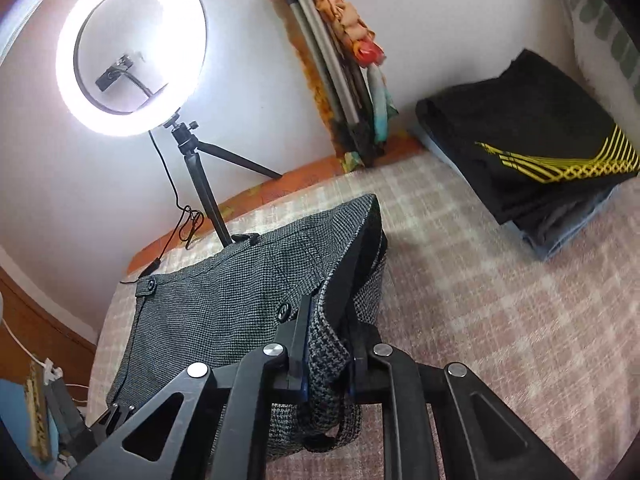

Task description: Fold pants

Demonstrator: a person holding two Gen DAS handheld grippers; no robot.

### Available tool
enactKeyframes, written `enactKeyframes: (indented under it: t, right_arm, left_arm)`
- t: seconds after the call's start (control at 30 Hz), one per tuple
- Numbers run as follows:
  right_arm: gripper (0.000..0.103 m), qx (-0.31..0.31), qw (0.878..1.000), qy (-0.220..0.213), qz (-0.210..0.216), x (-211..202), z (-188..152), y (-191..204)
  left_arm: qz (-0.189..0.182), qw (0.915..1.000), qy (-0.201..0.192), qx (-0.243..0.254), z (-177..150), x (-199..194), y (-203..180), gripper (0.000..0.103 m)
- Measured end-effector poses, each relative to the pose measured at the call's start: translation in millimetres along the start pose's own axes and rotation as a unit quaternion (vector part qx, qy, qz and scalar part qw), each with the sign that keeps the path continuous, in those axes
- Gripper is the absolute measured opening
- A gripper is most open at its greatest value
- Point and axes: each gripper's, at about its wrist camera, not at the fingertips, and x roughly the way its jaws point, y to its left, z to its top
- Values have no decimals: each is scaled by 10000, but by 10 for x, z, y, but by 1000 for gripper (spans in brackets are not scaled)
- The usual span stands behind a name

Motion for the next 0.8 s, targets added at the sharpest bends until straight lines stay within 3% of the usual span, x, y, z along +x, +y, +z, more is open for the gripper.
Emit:
enactKeyframes:
  t: [0.3,0.53,0.8]
  right_arm:
    - [8,-624,9978,-204,-74,-93,28,450]
    - [8,-1245,9918,-276,94,-36,-34,1094]
    - [8,-2714,9617,-173,339,234,-438,2300]
  left_arm:
    - [394,9938,-559,-872,158,-604,894,68]
    - [623,9755,-635,-2013,12,-791,1796,66]
    - [919,9549,-729,-2728,-220,-958,2472,66]
